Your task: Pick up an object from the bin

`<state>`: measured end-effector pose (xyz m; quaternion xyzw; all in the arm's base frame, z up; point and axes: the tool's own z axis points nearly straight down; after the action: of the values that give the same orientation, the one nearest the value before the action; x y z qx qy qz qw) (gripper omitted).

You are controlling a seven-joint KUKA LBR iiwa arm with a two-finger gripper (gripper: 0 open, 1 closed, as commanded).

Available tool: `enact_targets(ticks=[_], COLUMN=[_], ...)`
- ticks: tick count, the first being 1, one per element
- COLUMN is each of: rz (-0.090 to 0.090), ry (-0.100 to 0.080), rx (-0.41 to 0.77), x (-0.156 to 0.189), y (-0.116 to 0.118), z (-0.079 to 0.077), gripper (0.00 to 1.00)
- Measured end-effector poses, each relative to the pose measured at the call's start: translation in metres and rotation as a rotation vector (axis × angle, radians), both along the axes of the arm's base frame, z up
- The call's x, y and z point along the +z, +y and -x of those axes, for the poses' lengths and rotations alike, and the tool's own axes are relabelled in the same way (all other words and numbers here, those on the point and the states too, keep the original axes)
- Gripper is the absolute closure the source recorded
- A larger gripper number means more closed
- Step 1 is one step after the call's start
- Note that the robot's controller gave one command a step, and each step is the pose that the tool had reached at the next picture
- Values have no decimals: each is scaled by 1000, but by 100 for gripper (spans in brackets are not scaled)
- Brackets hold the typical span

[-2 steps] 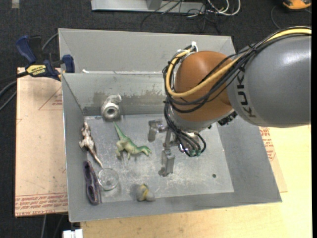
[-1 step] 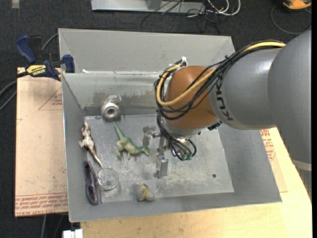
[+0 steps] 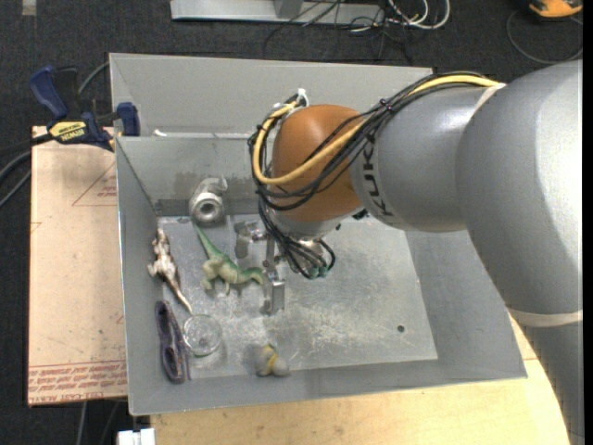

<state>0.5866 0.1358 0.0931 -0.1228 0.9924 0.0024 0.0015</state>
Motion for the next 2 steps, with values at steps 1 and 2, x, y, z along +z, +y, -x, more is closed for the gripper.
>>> enact_targets(ticks=[1,2], rz=[1,-2], ry=[0,-3], rx=[-61,-59], x=[-1,-2], y=[11,28], z=[-9,-12], gripper=[0,100])
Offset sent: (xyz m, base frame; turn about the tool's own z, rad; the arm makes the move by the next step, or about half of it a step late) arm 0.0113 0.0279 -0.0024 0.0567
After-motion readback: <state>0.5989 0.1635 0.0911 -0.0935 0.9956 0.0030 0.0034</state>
